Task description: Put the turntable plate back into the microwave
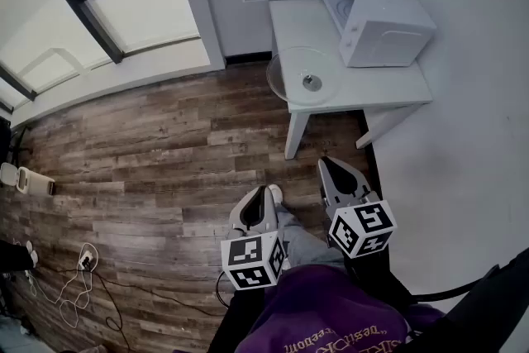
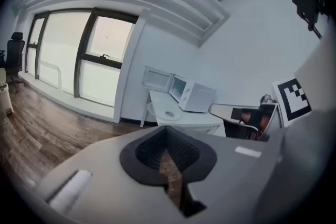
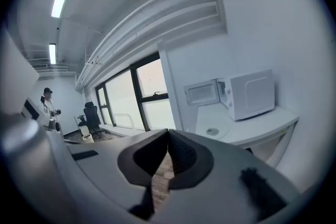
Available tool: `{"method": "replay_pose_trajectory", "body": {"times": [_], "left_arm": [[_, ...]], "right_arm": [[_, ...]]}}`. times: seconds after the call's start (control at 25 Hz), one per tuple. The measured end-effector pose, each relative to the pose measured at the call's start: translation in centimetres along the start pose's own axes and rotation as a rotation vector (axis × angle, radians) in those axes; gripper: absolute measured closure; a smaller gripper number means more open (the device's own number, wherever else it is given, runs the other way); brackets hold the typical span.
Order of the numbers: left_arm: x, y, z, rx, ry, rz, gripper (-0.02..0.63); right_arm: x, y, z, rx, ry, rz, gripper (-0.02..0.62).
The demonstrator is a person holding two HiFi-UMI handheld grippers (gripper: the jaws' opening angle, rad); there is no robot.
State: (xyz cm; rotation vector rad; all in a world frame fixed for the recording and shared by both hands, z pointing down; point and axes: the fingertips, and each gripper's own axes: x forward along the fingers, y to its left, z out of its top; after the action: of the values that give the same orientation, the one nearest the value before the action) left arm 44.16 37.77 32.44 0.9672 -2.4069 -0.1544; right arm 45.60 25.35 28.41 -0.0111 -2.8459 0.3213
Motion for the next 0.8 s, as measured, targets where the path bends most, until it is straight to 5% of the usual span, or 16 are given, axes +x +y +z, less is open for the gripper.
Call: {"method": "replay_pose_trajectory", "body": {"times": [0.8], "left_arm": [[19.2,8.3,13.5,-0.013,0.016,0.029,0.601]], "right_arm": [[22.6,-8.7,8.0,0.020,0.033,-0.024,0.588]]}}
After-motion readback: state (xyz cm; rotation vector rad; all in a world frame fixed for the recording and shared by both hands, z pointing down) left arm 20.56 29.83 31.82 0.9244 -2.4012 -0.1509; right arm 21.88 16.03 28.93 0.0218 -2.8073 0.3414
